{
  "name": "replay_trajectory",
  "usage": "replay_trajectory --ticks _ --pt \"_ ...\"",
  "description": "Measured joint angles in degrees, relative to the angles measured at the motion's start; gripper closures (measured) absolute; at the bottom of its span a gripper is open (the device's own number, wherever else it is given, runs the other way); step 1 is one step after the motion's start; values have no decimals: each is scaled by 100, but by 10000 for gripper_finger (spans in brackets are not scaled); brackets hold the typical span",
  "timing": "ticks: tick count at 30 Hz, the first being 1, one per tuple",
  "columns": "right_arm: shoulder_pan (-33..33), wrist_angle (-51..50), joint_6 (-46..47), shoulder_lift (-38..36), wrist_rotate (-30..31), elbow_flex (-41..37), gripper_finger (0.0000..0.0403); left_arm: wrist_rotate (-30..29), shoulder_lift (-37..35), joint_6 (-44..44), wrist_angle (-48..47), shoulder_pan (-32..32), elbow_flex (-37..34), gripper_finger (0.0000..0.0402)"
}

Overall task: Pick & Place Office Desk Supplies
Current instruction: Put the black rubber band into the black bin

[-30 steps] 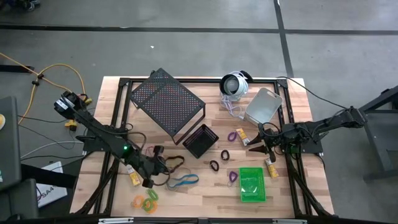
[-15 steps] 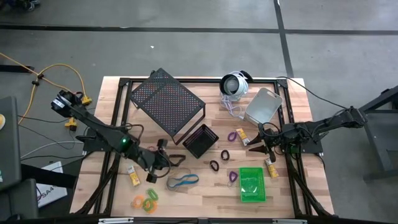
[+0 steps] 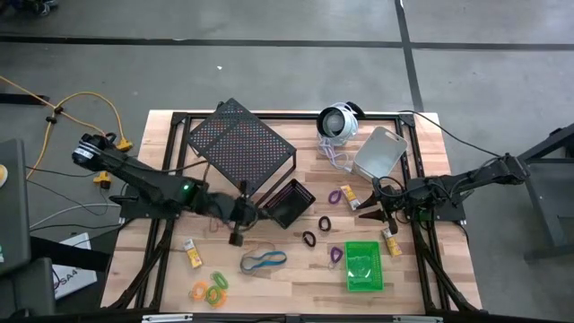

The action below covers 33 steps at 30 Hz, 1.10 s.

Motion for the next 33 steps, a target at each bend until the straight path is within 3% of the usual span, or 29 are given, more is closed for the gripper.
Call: replay_trajectory --ticks 15,27,33 --pt "0 -1 0 0 0 0 283 1195 1108 390 1217 1340 0 401" --pt "0 -1 0 0 0 0 283 1255 1865 373 1497 1394 35 401" --pt "1 -1 0 0 0 -1 283 1776 2298 70 1560 1387 -29 401"
